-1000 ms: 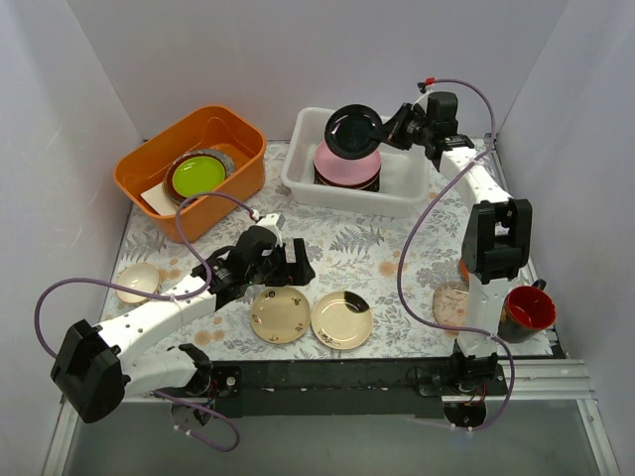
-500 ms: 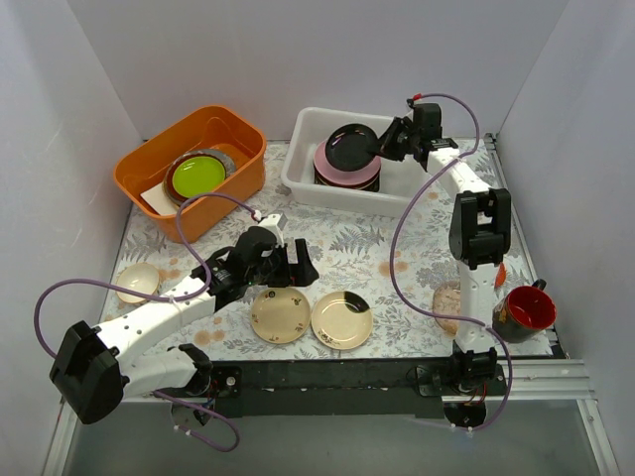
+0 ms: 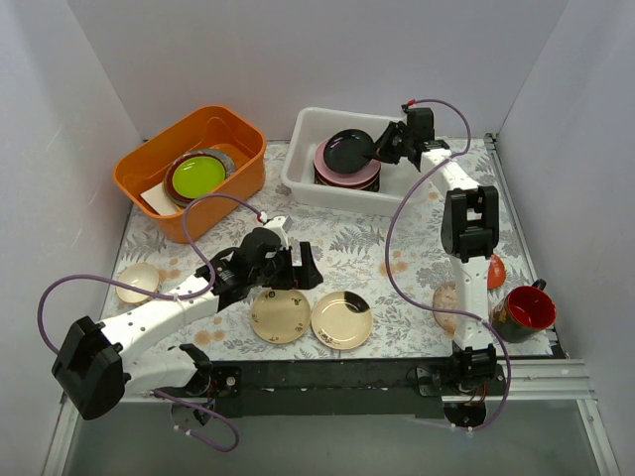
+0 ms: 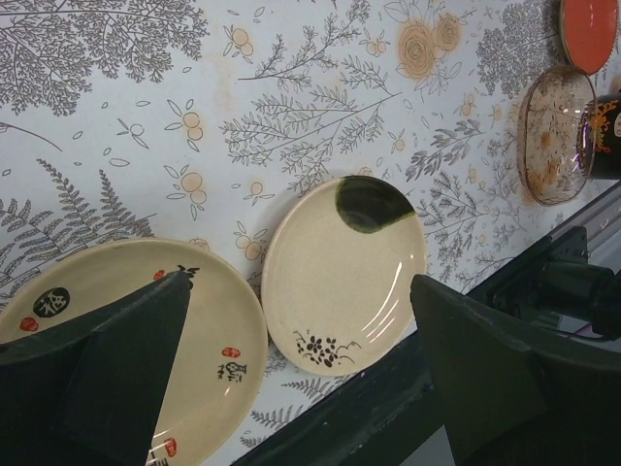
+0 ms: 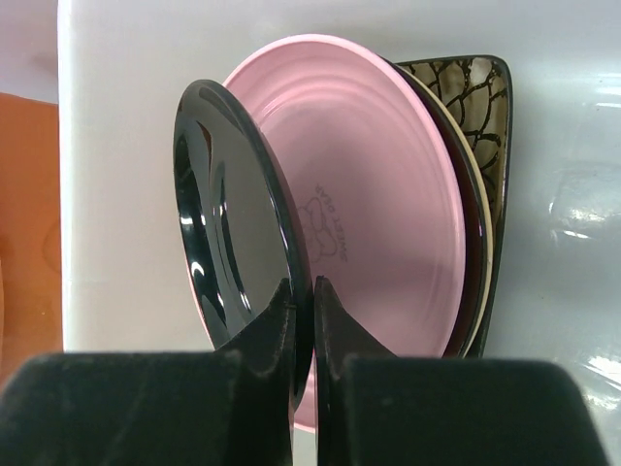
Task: Place the plates into the plastic bin on the countertop
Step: Place the plate in the plastic bin.
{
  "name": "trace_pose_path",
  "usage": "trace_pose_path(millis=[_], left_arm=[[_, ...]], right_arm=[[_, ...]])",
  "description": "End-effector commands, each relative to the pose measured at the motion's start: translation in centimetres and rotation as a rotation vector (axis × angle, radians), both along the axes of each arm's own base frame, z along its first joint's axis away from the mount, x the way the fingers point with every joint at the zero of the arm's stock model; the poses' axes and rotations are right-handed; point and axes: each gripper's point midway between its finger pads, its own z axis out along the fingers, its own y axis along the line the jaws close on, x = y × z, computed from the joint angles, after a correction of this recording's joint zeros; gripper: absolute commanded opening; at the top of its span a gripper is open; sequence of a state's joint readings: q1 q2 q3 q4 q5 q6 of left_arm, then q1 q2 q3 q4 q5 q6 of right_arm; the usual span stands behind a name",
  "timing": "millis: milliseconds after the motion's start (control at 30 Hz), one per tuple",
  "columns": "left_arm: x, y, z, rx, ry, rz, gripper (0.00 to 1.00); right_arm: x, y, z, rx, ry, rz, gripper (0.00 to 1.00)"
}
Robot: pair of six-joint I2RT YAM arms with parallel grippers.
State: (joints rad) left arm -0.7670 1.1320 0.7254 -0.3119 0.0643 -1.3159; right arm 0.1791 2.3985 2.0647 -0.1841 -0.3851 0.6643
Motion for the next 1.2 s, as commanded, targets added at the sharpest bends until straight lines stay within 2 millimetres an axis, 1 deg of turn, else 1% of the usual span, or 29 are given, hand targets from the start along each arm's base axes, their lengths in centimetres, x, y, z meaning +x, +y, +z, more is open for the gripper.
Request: trace_pose_path(millis=[0, 33, 67, 167, 200, 267, 300, 367, 400, 600, 667, 767, 800, 867, 967, 1000, 1067, 1100, 1167], left_arm=[[-0.2, -0.2, 0.4, -0.013, -0.007, -0.010, 0.98], [-0.3, -0.2, 0.4, -0.011, -0.007, -0.011, 0.98], [-0.3, -0.2, 0.3, -0.008, -0.006, -0.010, 0.98], [-0.4, -0.1, 0.4, -0.007, -0.005, -0.010, 0.98], [-0.3, 0.0, 0.4, -0.005, -0.009, -0.006, 0.98], [-0.4, 0.0, 0.4, -0.005, -0.009, -0.009, 0.98], [-0.4, -0.1, 0.5, -0.006, -0.010, -0.011, 0.98], [-0.4, -0.1, 0.5, -0.005, -0.011, -0.013, 0.98], [-0.4, -0.1, 0.5, -0.004, -0.012, -0.013, 0.98], [-0.4, 0.0, 0.7, -0.002, -0.017, -0.010, 0.98], [-0.3, 0.2, 0.7, 0.008, -0.020, -0.004, 0.98], [-0.4, 0.5, 1.0, 0.013, -0.029, 0.002, 0.98], [-0.3, 0.5, 1.2, 0.011, -0.032, 0.007, 0.98], [-0.2, 0.7, 1.4, 0.011, -0.038, 0.011, 0.98], [-0.2, 0.8, 1.8, 0.011, -0.046, 0.018, 0.98], [-0.3, 0.8, 1.9, 0.007, -0.047, 0.020, 0.98], [-0.3, 0.8, 2.5, -0.008, -0.058, 0.020, 0.98], [-0.3, 0.8, 2.7, -0.011, -0.061, 0.022, 0.98], [-0.3, 0.8, 3.2, -0.022, -0.072, 0.022, 0.98]], right_arm=[[0.9, 1.1, 2.0, 0.057, -0.050, 0.012, 0.07], [1.0, 1.1, 2.1, 0.061, -0.057, 0.013, 0.08], [0.8, 1.1, 1.9, 0.060, -0.053, 0.013, 0.09], [0.7, 1.1, 1.9, 0.063, -0.052, 0.018, 0.14], [0.7, 1.1, 1.8, 0.062, -0.052, 0.019, 0.26], [0.5, 1.2, 1.7, 0.057, -0.049, 0.025, 0.35], [0.4, 1.1, 1.4, 0.055, -0.042, 0.022, 0.41], [0.3, 1.0, 1.6, 0.055, -0.049, 0.022, 0.43], [0.2, 1.0, 1.4, 0.053, -0.044, 0.023, 0.45], [-0.3, 0.6, 1.5, 0.029, -0.040, 0.013, 0.47], [-0.5, 0.2, 1.7, 0.015, -0.041, 0.006, 0.47], [-0.9, -0.7, 1.4, -0.024, -0.019, -0.026, 0.53], [-0.8, -1.2, 1.9, -0.039, -0.030, -0.038, 0.54], [-1.0, -1.7, 2.0, -0.061, -0.028, -0.050, 0.56], [-1.0, -2.6, 3.0, -0.078, -0.047, -0.066, 0.57], [-1.1, -2.6, 3.9, -0.075, -0.062, -0.065, 0.58], [-1.0, -2.8, 4.9, -0.078, -0.090, -0.066, 0.59], [-1.2, -2.8, 5.9, -0.073, -0.108, -0.065, 0.61], [-1.2, -2.9, 7.0, -0.062, -0.127, -0.065, 0.63]])
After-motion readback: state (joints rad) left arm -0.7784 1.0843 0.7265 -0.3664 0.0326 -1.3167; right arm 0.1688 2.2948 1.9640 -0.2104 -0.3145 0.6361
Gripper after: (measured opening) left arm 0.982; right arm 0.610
